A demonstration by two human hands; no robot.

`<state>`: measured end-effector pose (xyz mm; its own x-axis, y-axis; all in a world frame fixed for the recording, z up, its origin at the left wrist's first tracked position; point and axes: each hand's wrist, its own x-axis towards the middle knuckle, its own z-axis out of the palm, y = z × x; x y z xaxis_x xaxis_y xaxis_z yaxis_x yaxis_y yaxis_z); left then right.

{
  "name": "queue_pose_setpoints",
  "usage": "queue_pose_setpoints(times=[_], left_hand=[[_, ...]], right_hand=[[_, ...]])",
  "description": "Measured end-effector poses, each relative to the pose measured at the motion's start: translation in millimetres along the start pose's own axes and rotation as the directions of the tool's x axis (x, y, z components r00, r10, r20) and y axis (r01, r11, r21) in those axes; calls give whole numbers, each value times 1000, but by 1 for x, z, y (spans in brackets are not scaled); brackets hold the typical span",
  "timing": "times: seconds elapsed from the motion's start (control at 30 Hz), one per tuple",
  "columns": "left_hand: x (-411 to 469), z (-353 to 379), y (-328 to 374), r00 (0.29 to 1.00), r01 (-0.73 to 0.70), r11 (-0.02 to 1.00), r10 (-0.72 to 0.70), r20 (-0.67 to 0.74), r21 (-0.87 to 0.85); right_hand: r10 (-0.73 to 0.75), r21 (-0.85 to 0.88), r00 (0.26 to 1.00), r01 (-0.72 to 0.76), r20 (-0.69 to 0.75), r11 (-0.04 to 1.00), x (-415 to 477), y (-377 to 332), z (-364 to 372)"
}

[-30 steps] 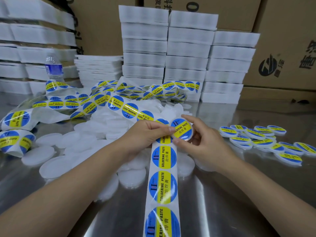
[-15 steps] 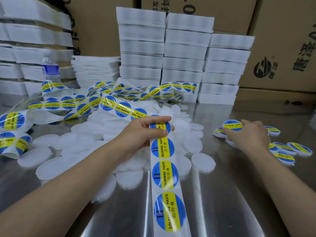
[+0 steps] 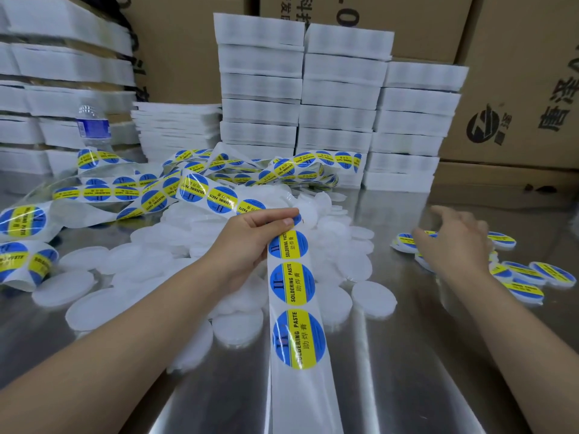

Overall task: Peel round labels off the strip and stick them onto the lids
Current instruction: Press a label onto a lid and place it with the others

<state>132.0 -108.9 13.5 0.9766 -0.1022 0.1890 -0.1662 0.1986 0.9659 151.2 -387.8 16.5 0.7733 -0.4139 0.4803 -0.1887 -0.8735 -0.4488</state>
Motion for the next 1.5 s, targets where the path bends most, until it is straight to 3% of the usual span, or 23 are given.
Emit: queue_pose_setpoints(times=[0.13, 0.23, 0.3, 0.37, 0.43, 0.5, 0.6, 0.77, 0.9, 1.5], left_hand=[[1, 0, 0, 1000, 14, 1000, -14, -18, -8], [2, -1, 1, 998, 51, 999, -51, -42, -11], [2, 0, 2, 995, 66, 997, -69, -66, -41], [3, 0, 3, 992, 75, 993, -83, -92, -87], [4, -1, 4, 990, 76, 988, -90, -105, -132], [3, -2, 5, 992, 65, 985, -81, -92, -162], [4, -5, 5, 997, 57, 981, -66, -45, -185], [6, -6, 4, 990, 72, 976, -95, -103, -205], [3, -4, 5, 996, 59, 983, -69, -51, -172], [5, -5, 4, 997, 57, 990, -63, -39, -132]], right_hand=[[-336, 261, 936, 351, -102, 899, -19, -27, -7], [-518, 432, 855, 463, 11, 774, -42, -44, -13], [-553, 621, 811, 336, 190, 708, -56, -53, -17], [-602, 768, 714, 141, 358, 624, -66, -60, -21], [-666, 815, 578, 3, 471, 579, -73, -65, -23], [-711, 806, 444, -44, 544, 590, -79, -68, -23], [-750, 819, 348, -116, 563, 561, -86, -71, -21], [-746, 868, 446, -221, 495, 444, -87, -75, -19], [-717, 878, 513, -207, 473, 431, -87, -76, -21], [-662, 843, 573, -98, 483, 529, -91, -80, -35]])
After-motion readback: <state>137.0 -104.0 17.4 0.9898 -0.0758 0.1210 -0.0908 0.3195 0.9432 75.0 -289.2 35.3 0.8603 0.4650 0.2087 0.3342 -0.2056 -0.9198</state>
